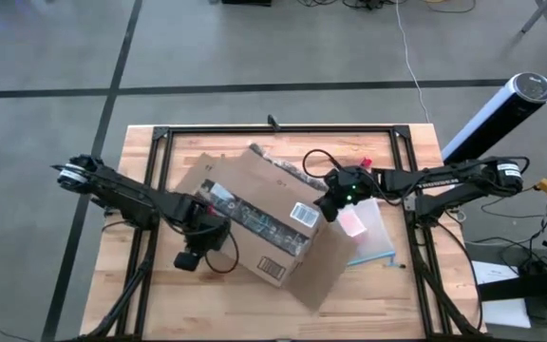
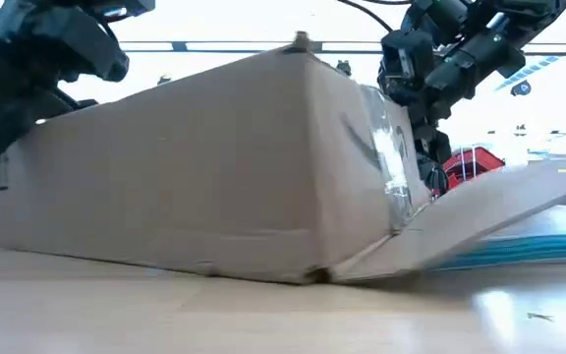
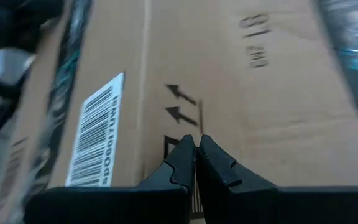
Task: Unpack boxes
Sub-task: Break down the box using the red cutter
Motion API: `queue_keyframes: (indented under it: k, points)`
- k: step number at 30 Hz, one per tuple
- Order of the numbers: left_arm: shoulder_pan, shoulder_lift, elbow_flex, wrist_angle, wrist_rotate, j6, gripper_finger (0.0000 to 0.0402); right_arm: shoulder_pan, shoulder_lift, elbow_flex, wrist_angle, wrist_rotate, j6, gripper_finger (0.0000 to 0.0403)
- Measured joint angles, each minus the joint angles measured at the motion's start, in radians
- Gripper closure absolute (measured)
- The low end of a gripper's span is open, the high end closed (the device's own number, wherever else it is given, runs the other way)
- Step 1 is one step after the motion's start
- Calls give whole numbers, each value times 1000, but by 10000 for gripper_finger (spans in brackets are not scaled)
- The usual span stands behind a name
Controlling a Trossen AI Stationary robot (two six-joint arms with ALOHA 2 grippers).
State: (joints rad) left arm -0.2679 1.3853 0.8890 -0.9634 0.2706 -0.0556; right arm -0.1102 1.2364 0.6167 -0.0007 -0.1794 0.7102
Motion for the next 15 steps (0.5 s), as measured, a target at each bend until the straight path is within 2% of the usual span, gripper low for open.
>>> queue_keyframes:
  k: [6, 15]
  points:
    - [66, -45, -8, -72, -117, 3, 401, 69, -5, 0, 28, -118, 25, 403]
    - [214, -128, -45, -111, -203, 3, 401, 172, 12, 1, 237, -138, 59, 403]
